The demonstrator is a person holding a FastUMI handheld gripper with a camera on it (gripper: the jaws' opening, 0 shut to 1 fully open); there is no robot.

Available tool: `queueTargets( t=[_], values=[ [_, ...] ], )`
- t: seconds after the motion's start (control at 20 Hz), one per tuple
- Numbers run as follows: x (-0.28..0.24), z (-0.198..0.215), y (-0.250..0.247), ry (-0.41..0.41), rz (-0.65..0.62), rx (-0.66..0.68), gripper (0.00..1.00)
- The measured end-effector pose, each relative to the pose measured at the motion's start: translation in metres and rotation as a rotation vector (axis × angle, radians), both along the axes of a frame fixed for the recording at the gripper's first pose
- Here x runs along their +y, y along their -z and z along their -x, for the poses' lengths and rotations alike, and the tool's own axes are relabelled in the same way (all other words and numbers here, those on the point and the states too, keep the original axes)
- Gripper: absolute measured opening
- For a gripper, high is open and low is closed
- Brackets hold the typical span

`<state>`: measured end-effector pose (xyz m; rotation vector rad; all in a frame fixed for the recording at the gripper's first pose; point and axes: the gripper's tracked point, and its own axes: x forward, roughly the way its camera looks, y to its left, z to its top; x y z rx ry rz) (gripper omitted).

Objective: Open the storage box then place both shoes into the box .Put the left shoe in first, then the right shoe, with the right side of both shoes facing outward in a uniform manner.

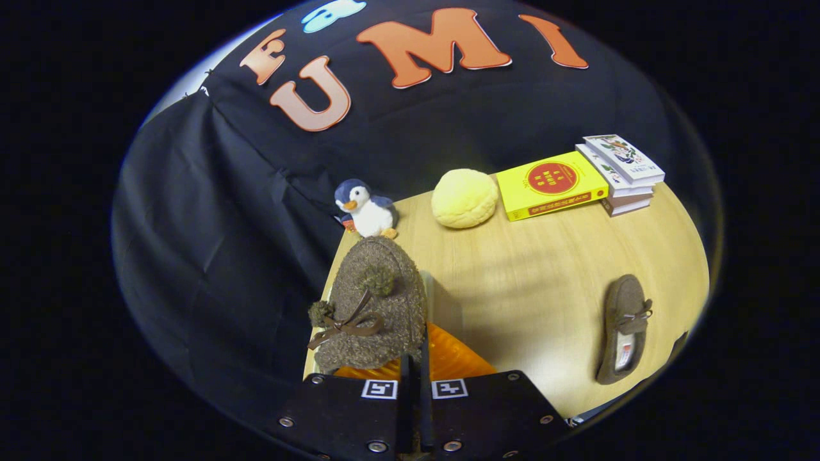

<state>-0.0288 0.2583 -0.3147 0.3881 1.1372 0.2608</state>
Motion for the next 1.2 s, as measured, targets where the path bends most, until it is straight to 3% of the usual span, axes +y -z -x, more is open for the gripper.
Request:
queueTargets(
  t=[0.3, 0.8, 1.2],
  values=[
    [0.058, 0.014, 0.030, -0.002, 0.021, 0.080, 0.05],
    [0.091, 0.049, 0.103, 0.031, 0.159, 0.252, 0.05],
    [0.115, 0.073, 0.126, -0.028, 0.133, 0.348, 0.08]
  ],
)
